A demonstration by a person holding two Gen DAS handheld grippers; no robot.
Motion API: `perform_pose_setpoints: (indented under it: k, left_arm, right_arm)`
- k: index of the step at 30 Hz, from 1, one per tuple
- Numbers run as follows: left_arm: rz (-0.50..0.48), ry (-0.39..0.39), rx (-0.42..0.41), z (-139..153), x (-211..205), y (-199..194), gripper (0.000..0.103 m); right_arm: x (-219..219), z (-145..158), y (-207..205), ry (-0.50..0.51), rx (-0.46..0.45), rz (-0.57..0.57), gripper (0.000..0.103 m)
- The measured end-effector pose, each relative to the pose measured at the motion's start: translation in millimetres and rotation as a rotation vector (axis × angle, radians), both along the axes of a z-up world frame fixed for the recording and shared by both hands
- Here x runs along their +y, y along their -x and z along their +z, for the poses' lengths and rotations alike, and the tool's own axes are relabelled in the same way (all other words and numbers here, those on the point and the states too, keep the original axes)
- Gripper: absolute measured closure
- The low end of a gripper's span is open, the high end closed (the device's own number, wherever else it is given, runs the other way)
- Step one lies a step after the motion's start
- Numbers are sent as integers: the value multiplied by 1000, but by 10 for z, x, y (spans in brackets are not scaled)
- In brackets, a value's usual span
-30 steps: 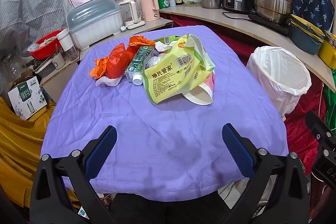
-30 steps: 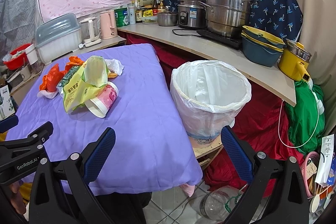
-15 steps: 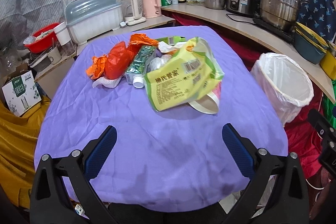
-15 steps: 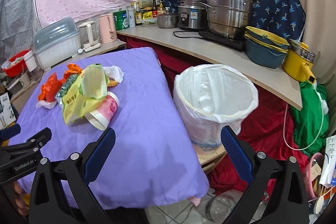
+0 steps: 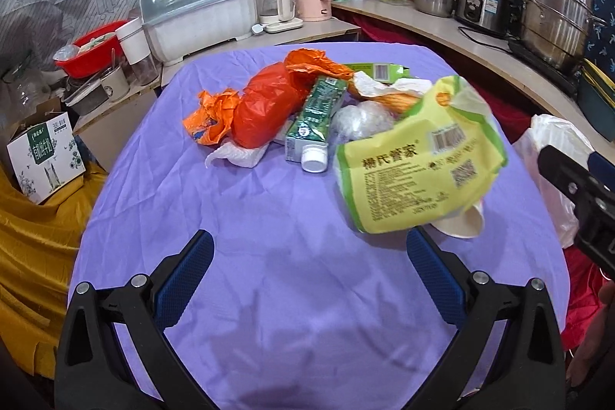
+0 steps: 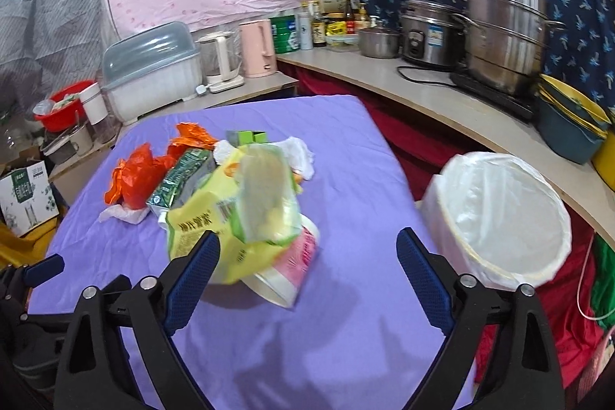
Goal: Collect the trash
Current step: 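Grasp the yellow-green snack bag with the right gripper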
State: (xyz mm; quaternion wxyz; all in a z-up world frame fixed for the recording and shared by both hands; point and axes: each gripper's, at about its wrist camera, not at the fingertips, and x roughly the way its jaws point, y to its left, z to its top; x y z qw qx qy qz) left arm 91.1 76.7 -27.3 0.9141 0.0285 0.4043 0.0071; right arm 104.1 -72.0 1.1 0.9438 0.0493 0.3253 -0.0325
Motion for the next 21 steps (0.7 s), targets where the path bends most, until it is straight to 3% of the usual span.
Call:
perform_pose_setpoints:
  k: [6,9,11,12,14,21]
  left_arm:
    - [21,19,20,-95,205,-195,7]
    - [31,25,26,-126,279,-263,7]
    - [34,26,30,-143,310,-308,7]
    - [36,28,33,-152,322,-325,7]
    - [36,32,35,-162,328,-338,7]
    - [8,40,44,-181,206,-310,7]
  right_arm:
    - [221,-170,-339,2,40,33,37]
    - [269,-296,-451,-14,75,41,57]
    - [268,-364,-505,-36,93,46,81]
    - [256,-389,-519,-51,99,48,87]
    - [223,-388,-511,-71,88,48,93]
    - [-57,-32,-348,-90,-35,-28,96]
